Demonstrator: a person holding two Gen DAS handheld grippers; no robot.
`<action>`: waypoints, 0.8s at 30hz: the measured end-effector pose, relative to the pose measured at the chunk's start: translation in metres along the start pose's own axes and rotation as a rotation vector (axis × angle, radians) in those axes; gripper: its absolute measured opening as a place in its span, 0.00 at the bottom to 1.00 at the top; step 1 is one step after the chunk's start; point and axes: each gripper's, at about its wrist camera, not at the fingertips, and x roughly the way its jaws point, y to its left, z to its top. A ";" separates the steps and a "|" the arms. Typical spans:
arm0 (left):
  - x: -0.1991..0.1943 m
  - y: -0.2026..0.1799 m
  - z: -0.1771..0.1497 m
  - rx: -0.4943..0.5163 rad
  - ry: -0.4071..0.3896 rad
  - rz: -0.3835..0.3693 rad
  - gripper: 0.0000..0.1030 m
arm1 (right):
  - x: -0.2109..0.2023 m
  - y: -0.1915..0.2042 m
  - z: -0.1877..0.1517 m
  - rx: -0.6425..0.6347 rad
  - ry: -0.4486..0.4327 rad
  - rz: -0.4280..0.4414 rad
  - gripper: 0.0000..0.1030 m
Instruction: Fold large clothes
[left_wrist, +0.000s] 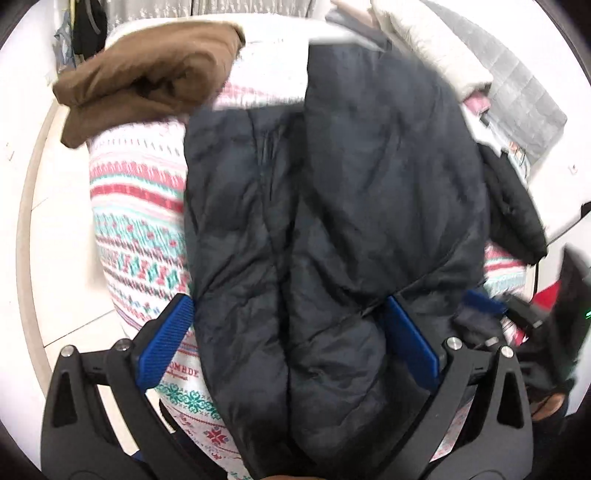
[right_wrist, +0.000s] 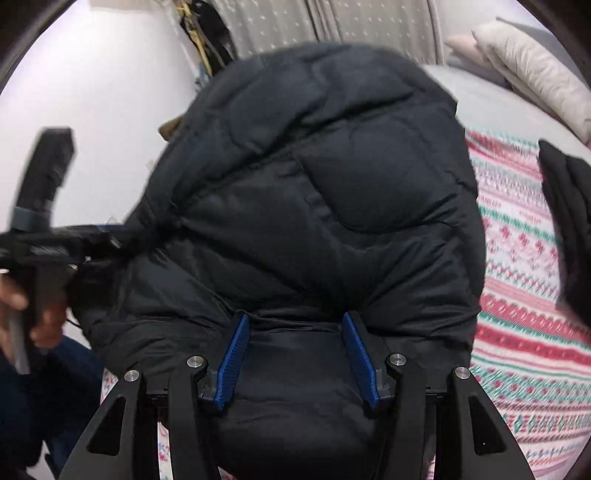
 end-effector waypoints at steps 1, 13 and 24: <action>-0.009 -0.004 0.004 0.008 -0.042 -0.018 0.99 | 0.003 0.001 0.001 0.001 0.009 -0.006 0.52; 0.045 -0.040 0.050 0.082 -0.009 0.092 1.00 | 0.014 0.015 0.017 -0.020 0.079 -0.013 0.53; 0.052 -0.036 0.041 0.040 -0.017 0.116 1.00 | 0.009 -0.039 0.133 0.054 -0.045 0.017 0.53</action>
